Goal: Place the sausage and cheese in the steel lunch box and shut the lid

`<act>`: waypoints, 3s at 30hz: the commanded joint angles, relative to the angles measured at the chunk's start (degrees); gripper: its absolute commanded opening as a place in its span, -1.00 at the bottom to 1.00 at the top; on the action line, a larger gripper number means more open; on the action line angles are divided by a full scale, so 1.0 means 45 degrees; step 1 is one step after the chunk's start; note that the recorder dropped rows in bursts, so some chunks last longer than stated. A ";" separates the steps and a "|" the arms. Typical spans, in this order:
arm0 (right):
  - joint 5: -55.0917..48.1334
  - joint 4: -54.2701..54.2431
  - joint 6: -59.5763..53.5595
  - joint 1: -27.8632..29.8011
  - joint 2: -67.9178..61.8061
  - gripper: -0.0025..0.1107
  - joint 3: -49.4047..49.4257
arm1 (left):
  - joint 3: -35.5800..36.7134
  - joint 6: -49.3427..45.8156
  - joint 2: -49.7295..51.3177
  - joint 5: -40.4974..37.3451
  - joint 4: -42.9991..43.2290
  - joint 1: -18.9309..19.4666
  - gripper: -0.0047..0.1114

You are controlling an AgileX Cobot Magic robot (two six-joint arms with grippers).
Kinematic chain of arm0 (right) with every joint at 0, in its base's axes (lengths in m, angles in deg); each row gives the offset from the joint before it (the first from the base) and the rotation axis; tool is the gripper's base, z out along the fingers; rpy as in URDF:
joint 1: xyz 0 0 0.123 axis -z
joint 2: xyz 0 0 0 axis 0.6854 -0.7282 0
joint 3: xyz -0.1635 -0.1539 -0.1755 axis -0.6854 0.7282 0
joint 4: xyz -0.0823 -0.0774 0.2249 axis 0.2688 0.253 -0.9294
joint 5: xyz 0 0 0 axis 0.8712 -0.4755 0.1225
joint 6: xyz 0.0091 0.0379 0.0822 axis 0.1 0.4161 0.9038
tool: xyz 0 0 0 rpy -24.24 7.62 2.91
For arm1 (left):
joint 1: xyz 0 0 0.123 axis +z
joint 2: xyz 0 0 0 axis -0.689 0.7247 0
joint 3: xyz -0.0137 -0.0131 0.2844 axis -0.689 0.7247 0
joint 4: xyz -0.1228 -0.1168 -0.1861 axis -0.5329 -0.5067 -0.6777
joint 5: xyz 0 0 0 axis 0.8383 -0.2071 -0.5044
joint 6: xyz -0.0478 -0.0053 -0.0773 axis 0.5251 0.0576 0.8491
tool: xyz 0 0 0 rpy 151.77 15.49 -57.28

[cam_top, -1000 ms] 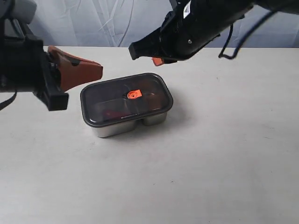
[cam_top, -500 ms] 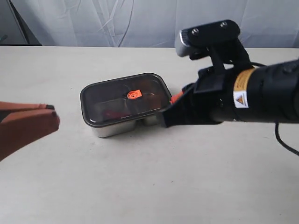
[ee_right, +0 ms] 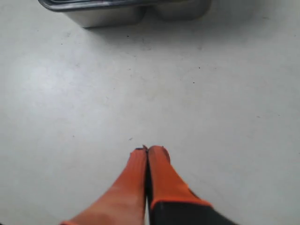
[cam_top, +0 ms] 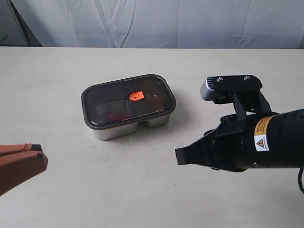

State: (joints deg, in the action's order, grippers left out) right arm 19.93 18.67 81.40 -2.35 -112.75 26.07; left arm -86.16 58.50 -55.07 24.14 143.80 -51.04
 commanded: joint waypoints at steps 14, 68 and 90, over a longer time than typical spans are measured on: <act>0.1712 -0.0067 0.0012 -0.0032 0.0072 -0.97 0.0035 | 0.0503 0.3037 -0.0807 -0.6132 -0.2692 -0.0049 -0.92; 0.5866 -0.0573 -0.0111 0.5012 0.6255 -0.97 0.3773 | 0.4940 -0.9646 -0.5184 -1.5525 -1.4865 0.0513 -0.92; 0.1836 0.0036 -0.0161 0.9514 1.4879 -0.97 0.7731 | 0.4940 -0.9646 -0.5184 -1.5525 -1.4865 0.0513 -0.92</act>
State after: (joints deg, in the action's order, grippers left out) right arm 29.68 17.95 81.01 39.14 -46.21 60.61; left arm -64.17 15.22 -78.07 -46.03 76.57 -48.72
